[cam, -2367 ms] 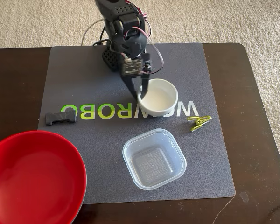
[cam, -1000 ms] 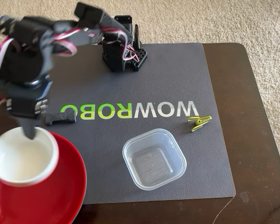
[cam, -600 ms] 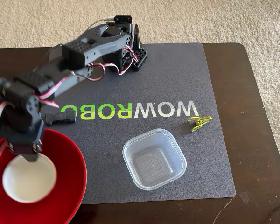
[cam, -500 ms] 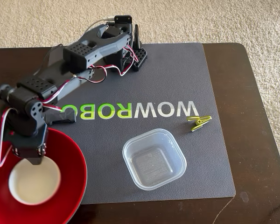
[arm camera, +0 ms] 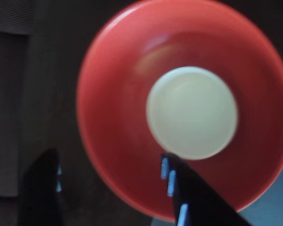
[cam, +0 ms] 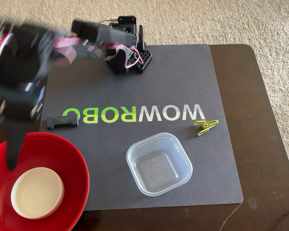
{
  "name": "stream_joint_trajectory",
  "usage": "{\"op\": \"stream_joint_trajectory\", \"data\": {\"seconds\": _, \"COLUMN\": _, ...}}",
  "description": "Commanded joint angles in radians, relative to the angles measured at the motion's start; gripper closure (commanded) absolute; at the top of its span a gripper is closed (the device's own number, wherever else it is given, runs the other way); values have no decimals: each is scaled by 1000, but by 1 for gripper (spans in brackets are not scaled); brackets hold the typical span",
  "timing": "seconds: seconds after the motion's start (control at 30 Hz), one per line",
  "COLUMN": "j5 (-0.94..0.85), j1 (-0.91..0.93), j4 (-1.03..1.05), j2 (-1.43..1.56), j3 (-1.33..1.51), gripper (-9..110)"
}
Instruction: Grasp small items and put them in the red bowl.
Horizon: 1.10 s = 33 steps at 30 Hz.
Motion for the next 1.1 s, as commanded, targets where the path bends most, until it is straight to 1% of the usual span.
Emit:
{"op": "stream_joint_trajectory", "data": {"seconds": 0.0, "j5": 8, "j1": -216, "j4": 5, "j2": 183, "j3": 227, "gripper": 75}}
{"op": "stream_joint_trajectory", "data": {"seconds": 0.07, "j5": 2, "j1": -324, "j4": 5, "j2": 212, "j3": 448, "gripper": 75}}
{"op": "stream_joint_trajectory", "data": {"seconds": 0.13, "j5": -20, "j1": -388, "j4": 3, "j2": 184, "j3": 598, "gripper": 75}}
{"op": "stream_joint_trajectory", "data": {"seconds": 0.23, "j5": -49, "j1": -416, "j4": 3, "j2": 78, "j3": 699, "gripper": 77}}
{"op": "stream_joint_trajectory", "data": {"seconds": 0.33, "j5": -28, "j1": -423, "j4": -5, "j2": 18, "j3": 821, "gripper": 77}}
{"op": "stream_joint_trajectory", "data": {"seconds": 0.47, "j5": 37, "j1": -442, "j4": -32, "j2": -8, "j3": 896, "gripper": 77}}
{"op": "stream_joint_trajectory", "data": {"seconds": 0.6, "j5": 84, "j1": -439, "j4": -44, "j2": -80, "j3": 891, "gripper": 77}}
{"op": "stream_joint_trajectory", "data": {"seconds": 0.7, "j5": 115, "j1": -431, "j4": -40, "j2": -81, "j3": 888, "gripper": 77}}
{"op": "stream_joint_trajectory", "data": {"seconds": 0.77, "j5": 133, "j1": -434, "j4": -32, "j2": 5, "j3": 923, "gripper": 77}}
{"op": "stream_joint_trajectory", "data": {"seconds": 0.87, "j5": 161, "j1": -466, "j4": -31, "j2": 222, "j3": 1025, "gripper": 73}}
{"op": "stream_joint_trajectory", "data": {"seconds": 1.0, "j5": 156, "j1": -509, "j4": -3, "j2": 468, "j3": 1131, "gripper": 69}}
{"op": "stream_joint_trajectory", "data": {"seconds": 1.07, "j5": 164, "j1": -515, "j4": -2, "j2": 584, "j3": 1229, "gripper": 68}}
